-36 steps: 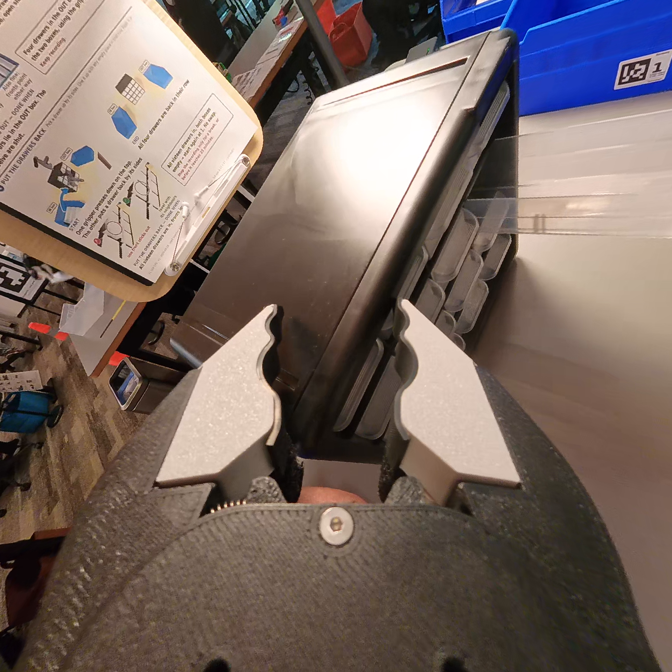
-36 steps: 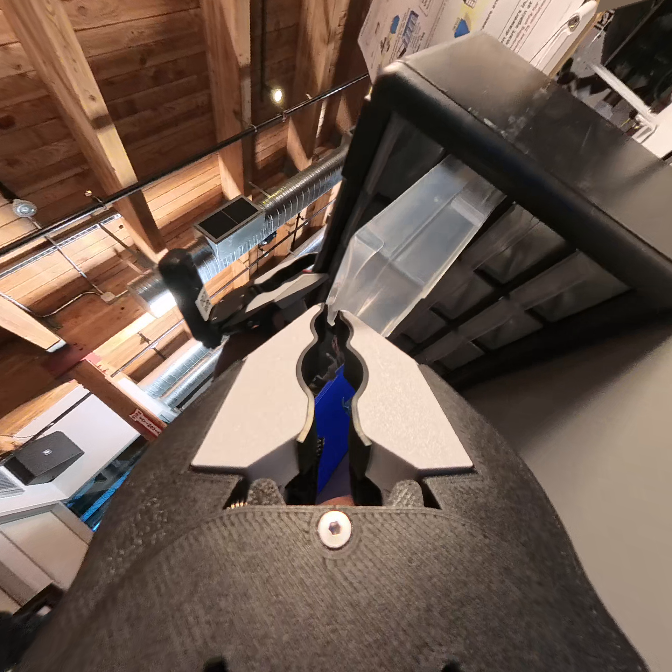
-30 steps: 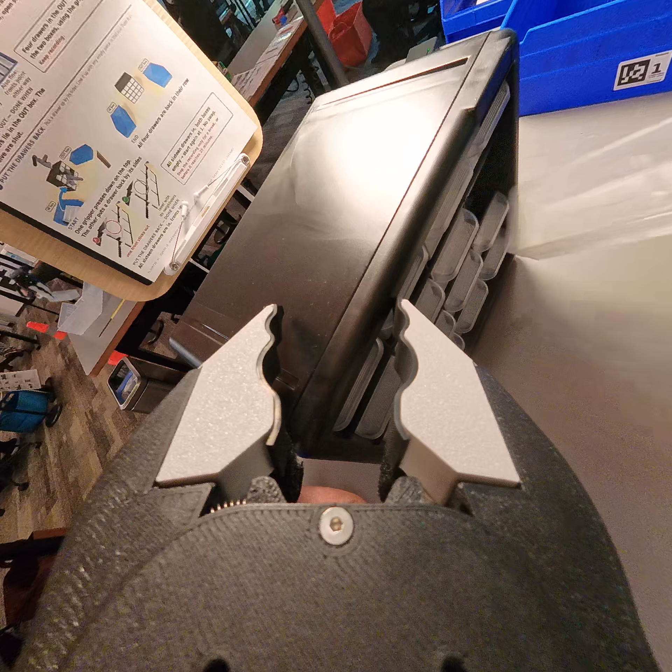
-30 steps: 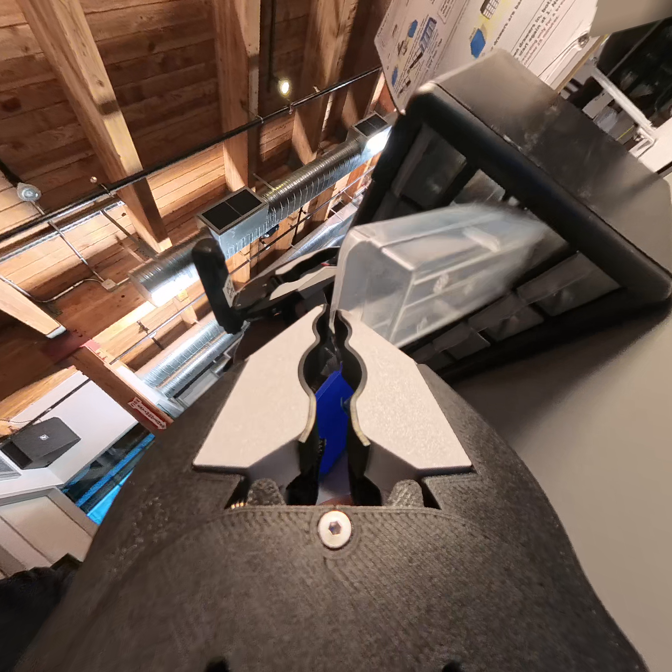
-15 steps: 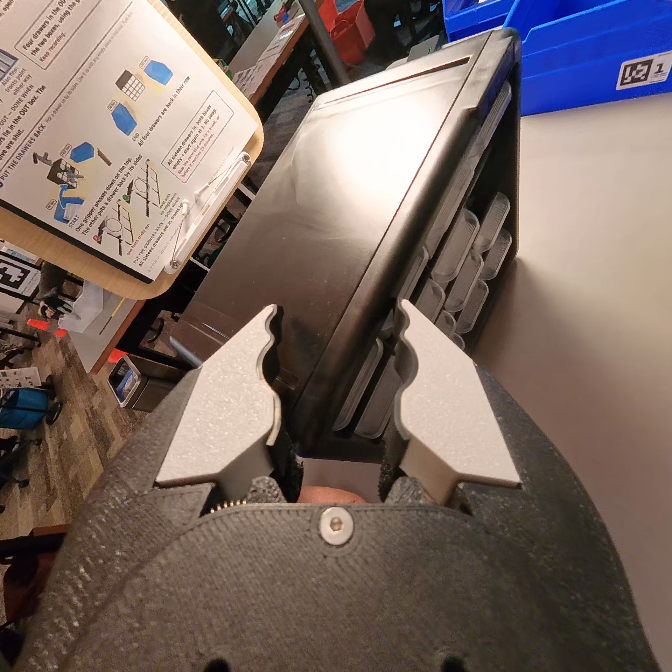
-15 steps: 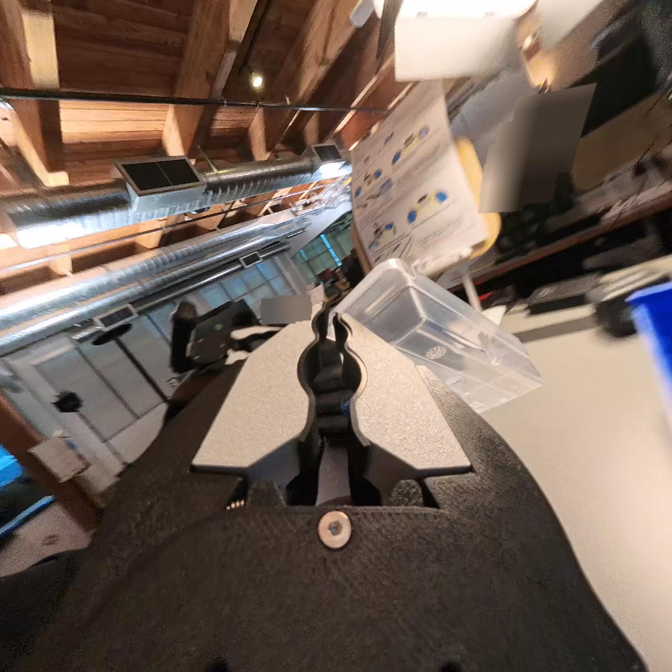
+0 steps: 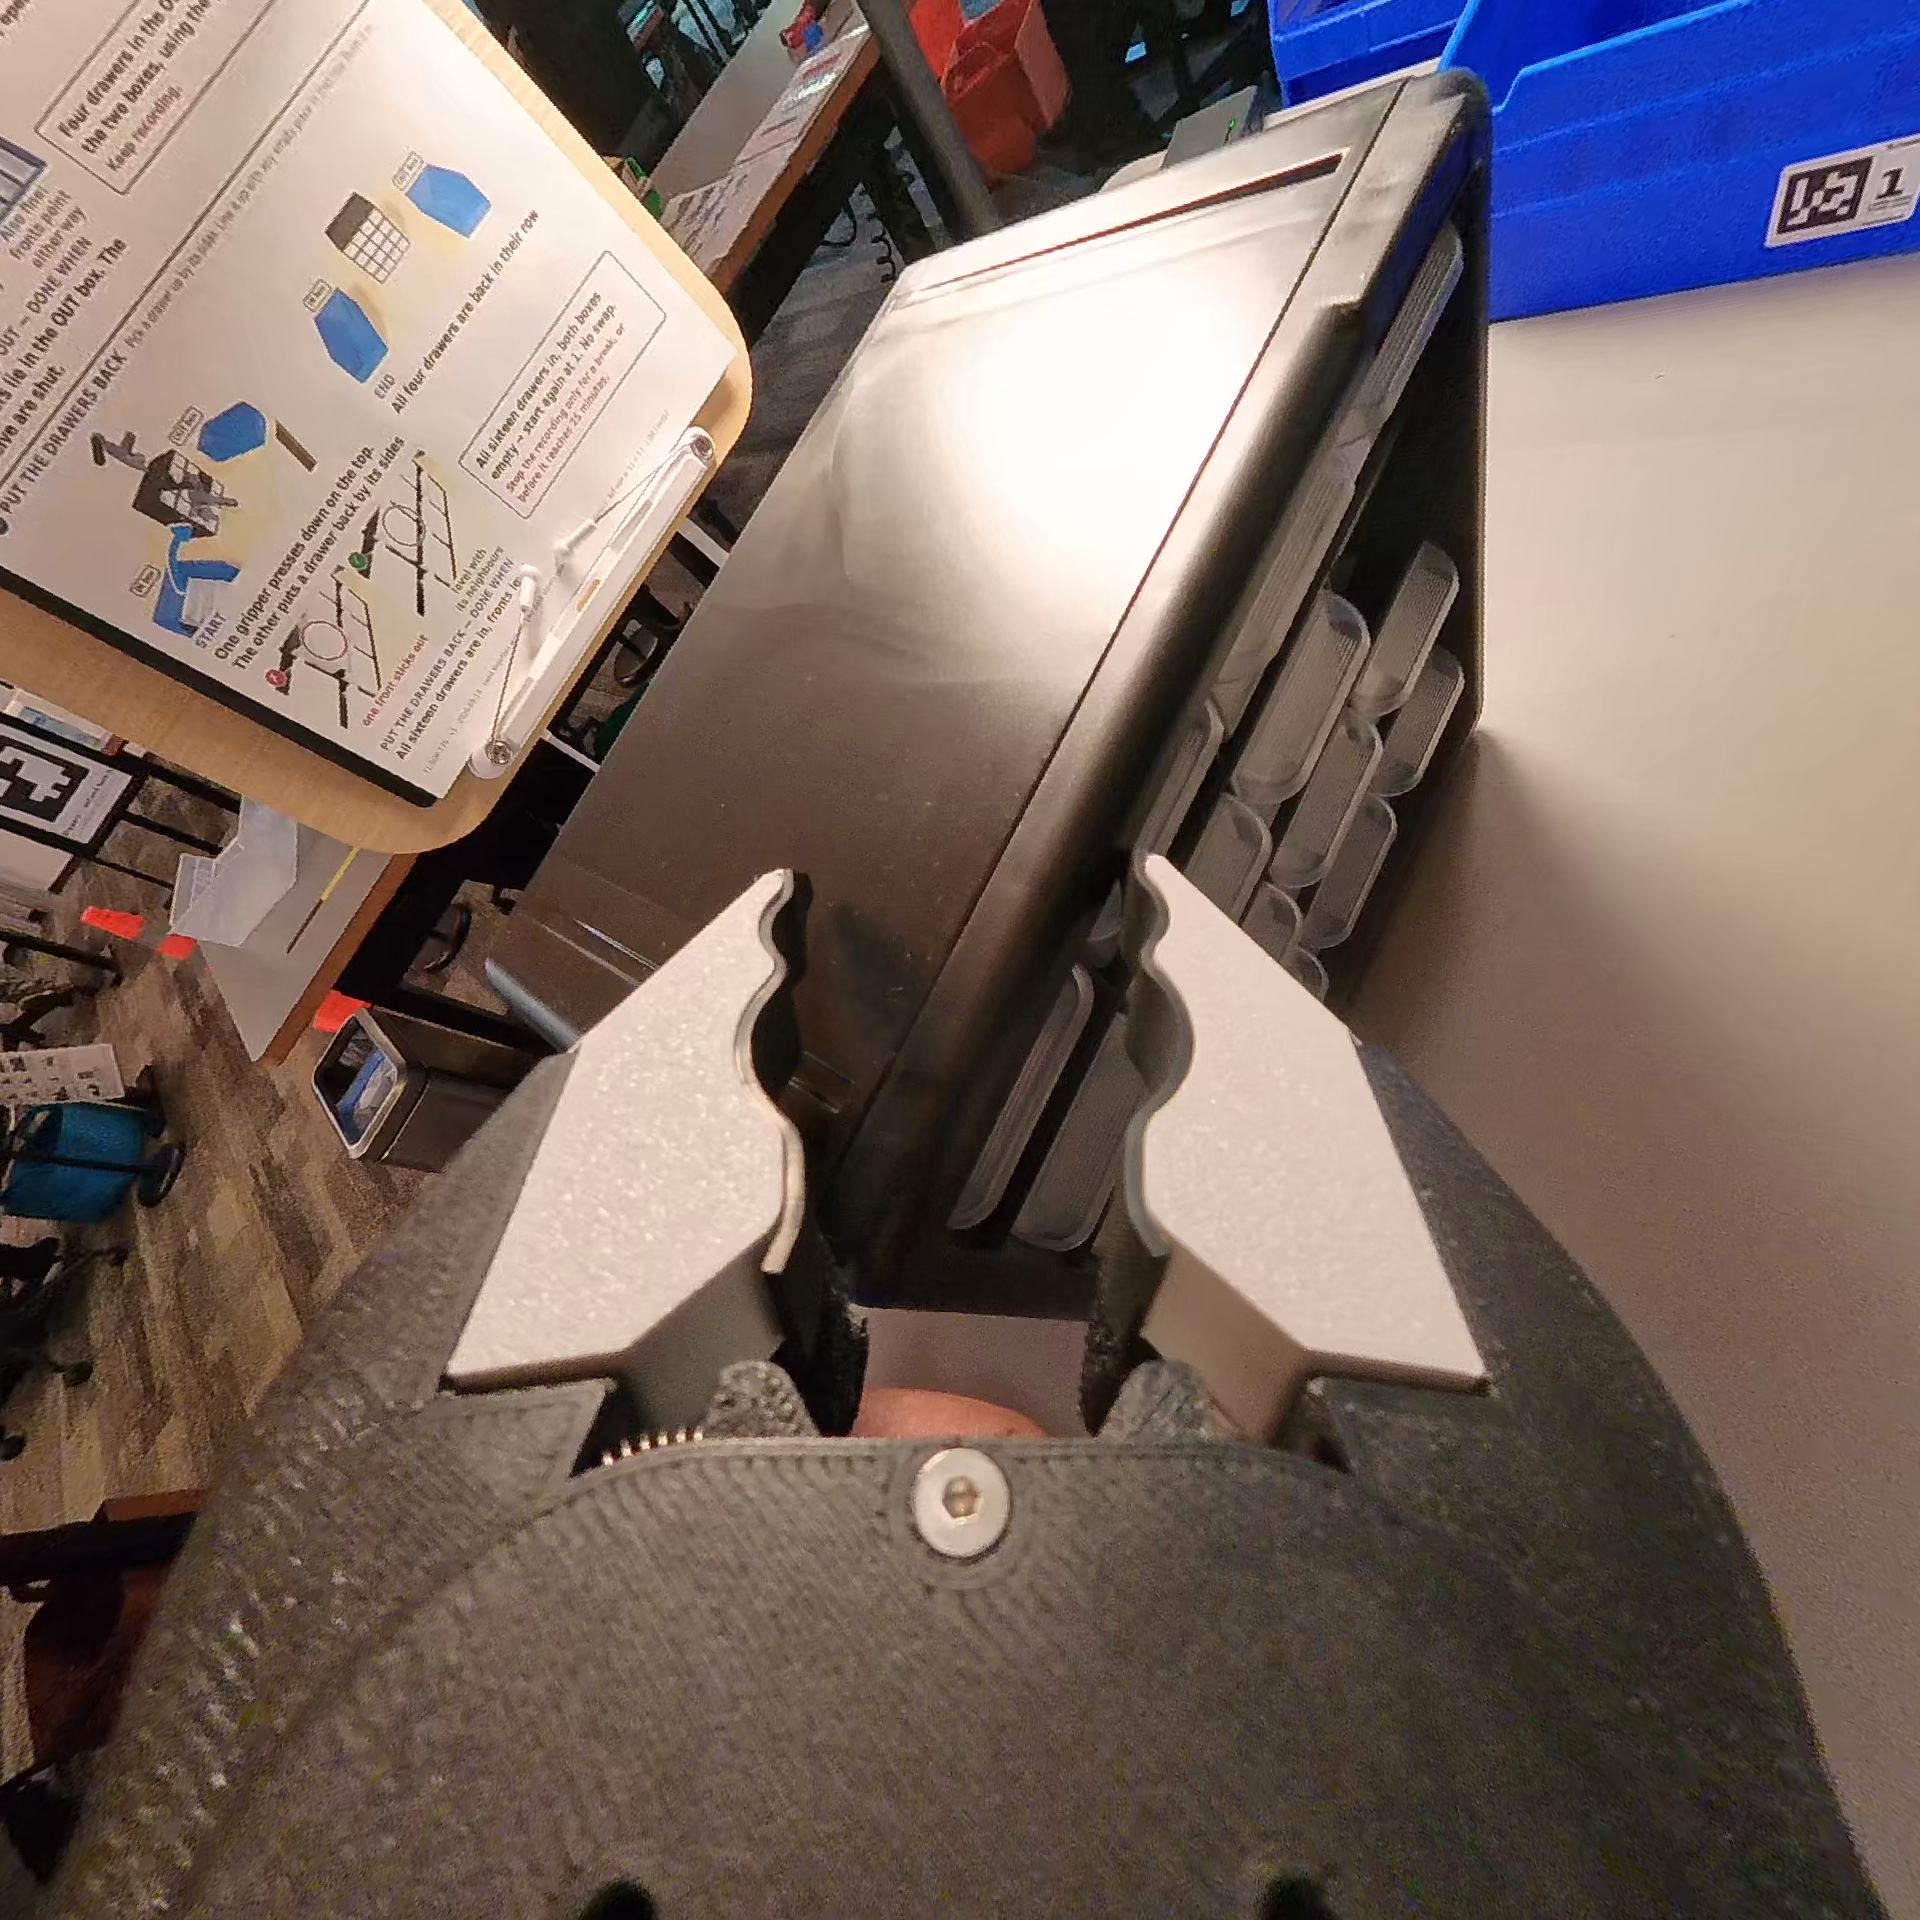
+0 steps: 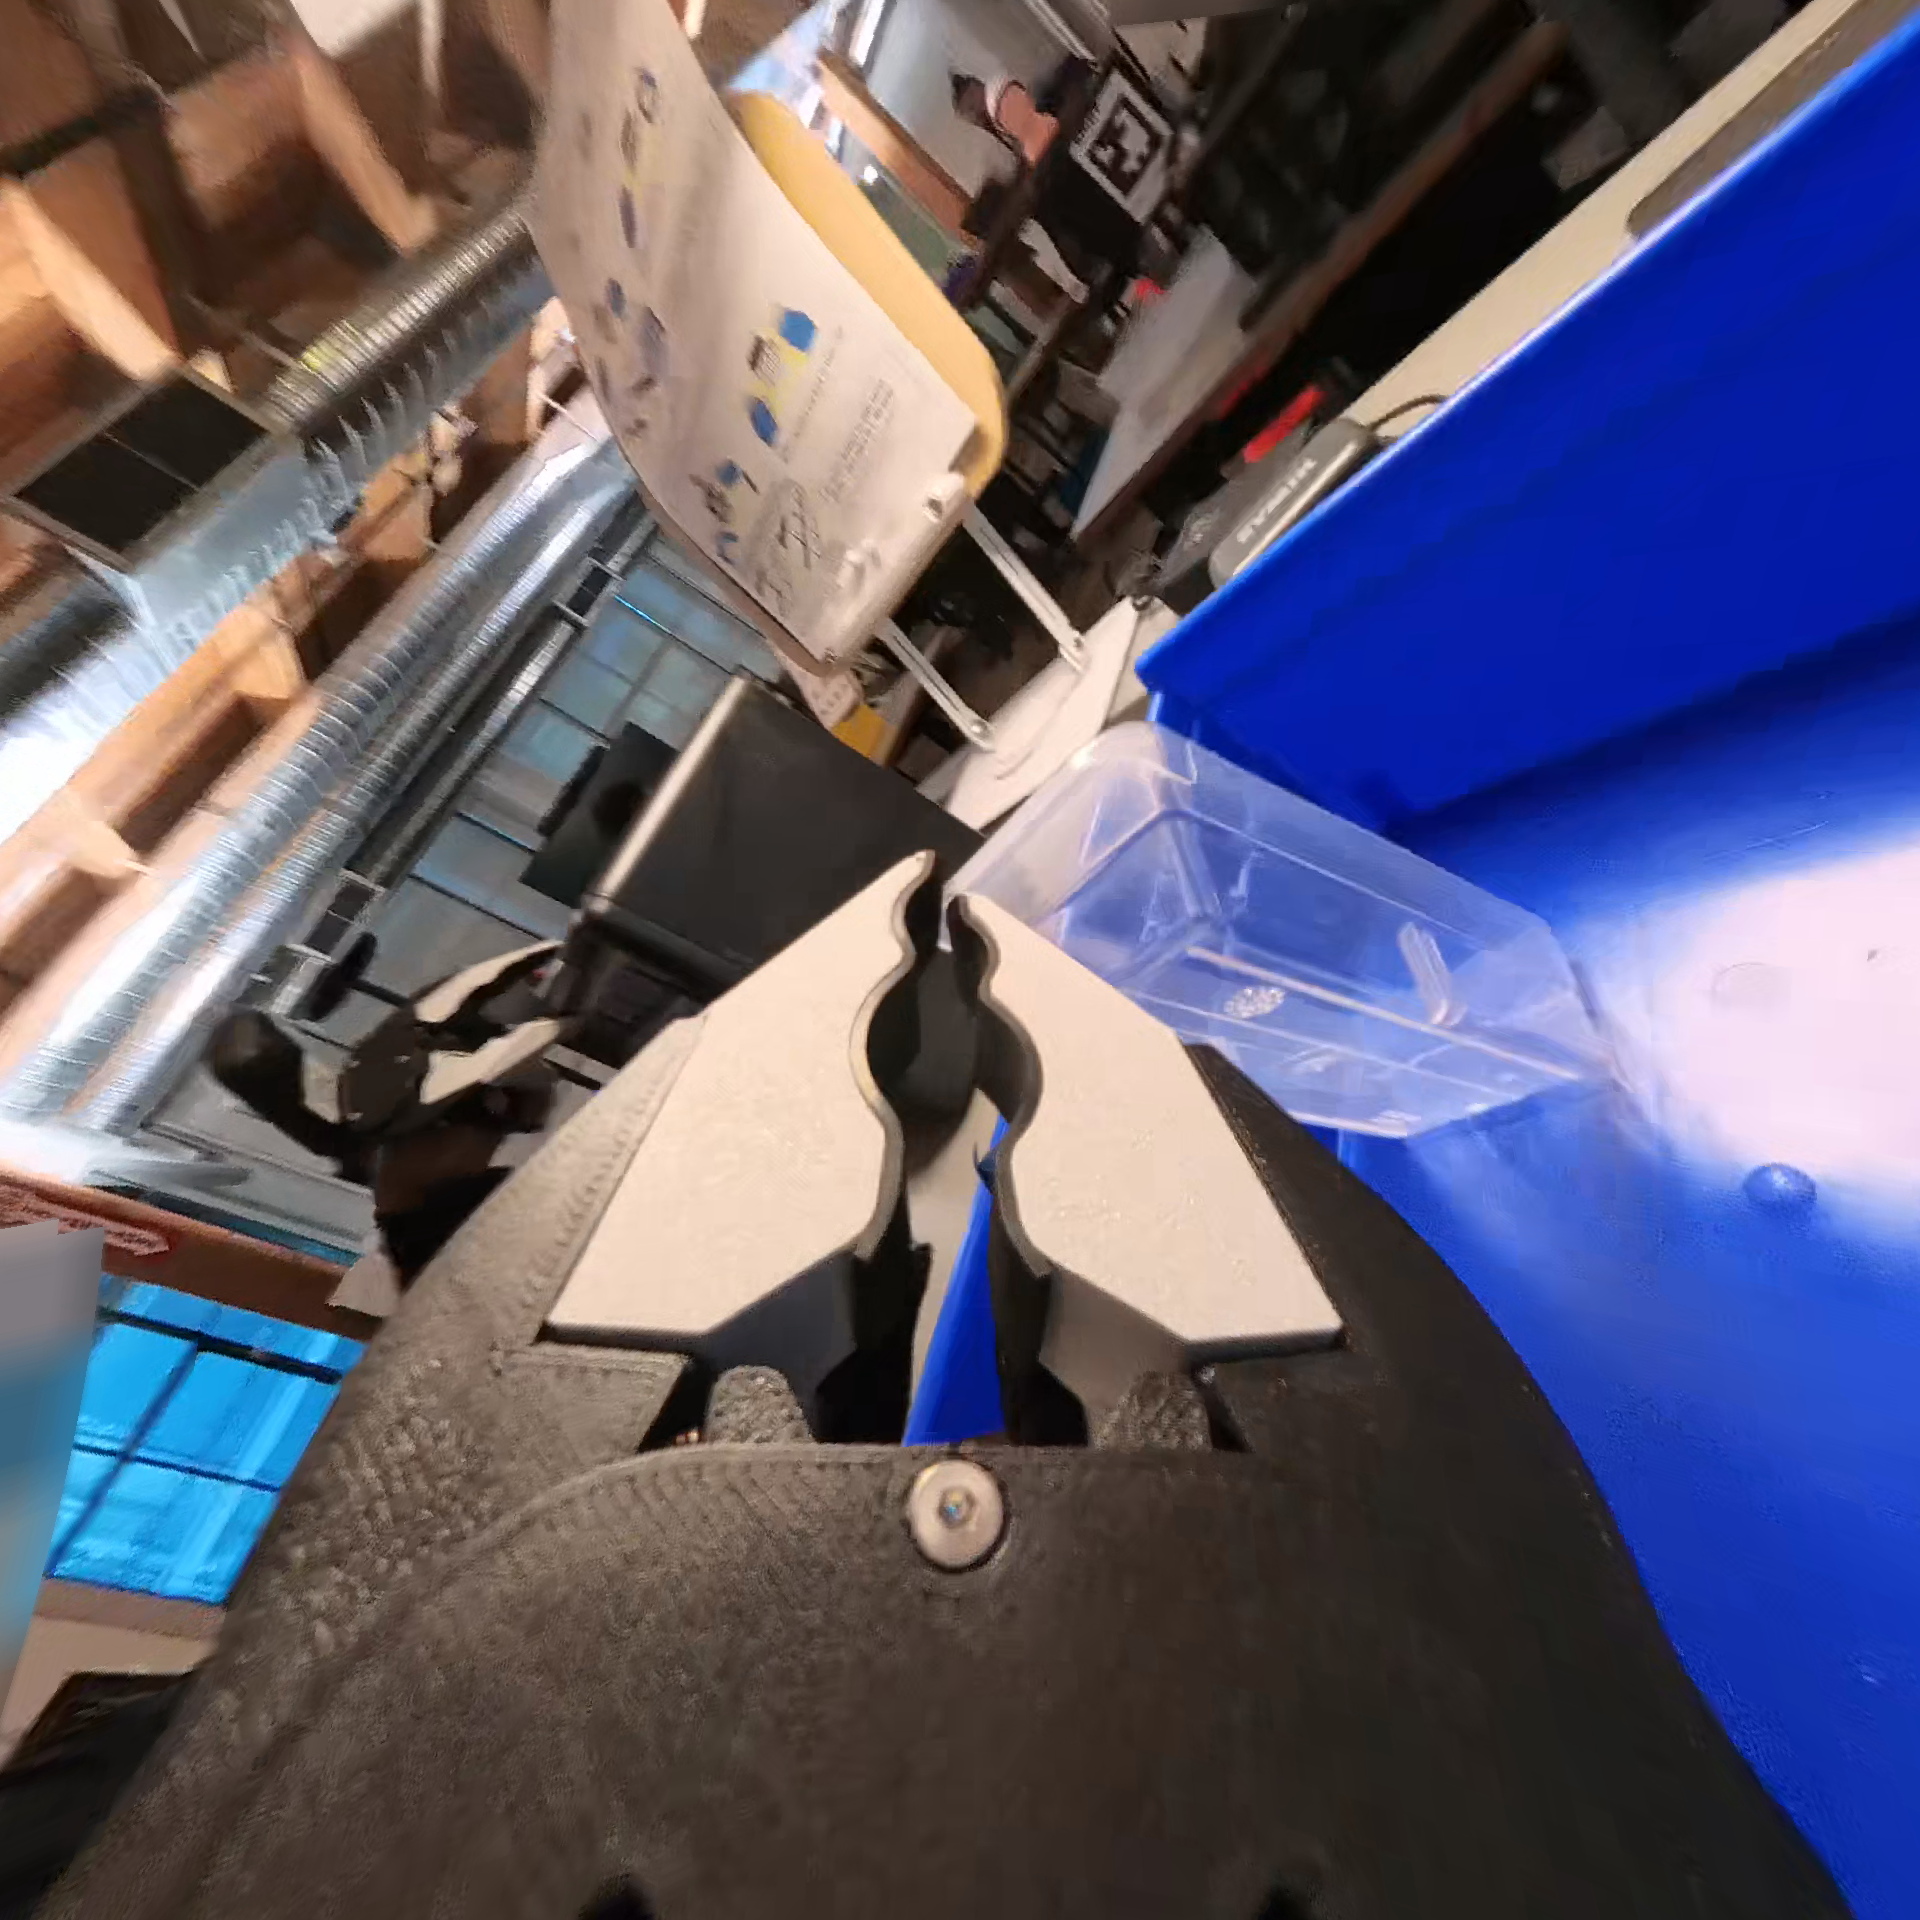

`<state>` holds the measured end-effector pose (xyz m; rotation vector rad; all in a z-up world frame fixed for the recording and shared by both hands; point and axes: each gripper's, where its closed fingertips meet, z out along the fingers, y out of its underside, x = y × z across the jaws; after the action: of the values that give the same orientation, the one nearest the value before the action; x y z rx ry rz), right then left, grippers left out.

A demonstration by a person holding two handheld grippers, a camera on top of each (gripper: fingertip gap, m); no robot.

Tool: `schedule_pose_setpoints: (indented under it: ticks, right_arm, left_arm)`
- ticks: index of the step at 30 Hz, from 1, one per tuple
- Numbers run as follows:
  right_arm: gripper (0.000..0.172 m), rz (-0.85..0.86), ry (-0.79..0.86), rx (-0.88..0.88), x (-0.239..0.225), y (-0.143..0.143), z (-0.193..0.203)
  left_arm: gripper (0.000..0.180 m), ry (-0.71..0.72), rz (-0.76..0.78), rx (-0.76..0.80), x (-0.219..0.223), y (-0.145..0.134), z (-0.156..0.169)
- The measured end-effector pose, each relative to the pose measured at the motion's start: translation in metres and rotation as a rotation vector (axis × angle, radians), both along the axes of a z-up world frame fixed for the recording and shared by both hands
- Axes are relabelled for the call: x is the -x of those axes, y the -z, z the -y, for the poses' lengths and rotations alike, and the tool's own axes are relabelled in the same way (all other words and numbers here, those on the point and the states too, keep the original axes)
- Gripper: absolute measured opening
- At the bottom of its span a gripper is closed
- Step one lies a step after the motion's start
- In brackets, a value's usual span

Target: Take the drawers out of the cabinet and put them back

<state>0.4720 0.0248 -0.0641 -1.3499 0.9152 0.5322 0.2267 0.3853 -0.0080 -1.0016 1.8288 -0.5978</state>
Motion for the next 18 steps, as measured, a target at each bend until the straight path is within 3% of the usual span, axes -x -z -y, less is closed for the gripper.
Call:
schedule_pose_setpoints:
  ticks: [7,8,13,15,18]
  right_arm:
    - [0.000,0.024,0.135,0.190,-0.021,0.010,0.053]
    - [0.007,0.035,0.166,0.248,-0.024,0.015,0.063]
    - [0.012,0.052,0.237,0.580,-0.035,0.063,0.106]
    - [0.031,0.084,0.247,0.710,-0.037,0.077,0.116]
    - [0.044,0.214,0.272,0.865,-0.036,0.073,0.127]
  left_arm:
    - [0.060,-0.005,-0.004,-0.009,0.000,0.000,0.001]
    - [0.060,-0.005,-0.004,-0.009,0.000,0.000,0.001]
    - [0.058,-0.008,-0.006,-0.016,0.000,0.000,0.001]
    - [0.058,-0.009,-0.006,-0.019,0.001,0.000,0.001]
    - [0.058,-0.011,-0.004,-0.020,0.001,0.000,0.001]
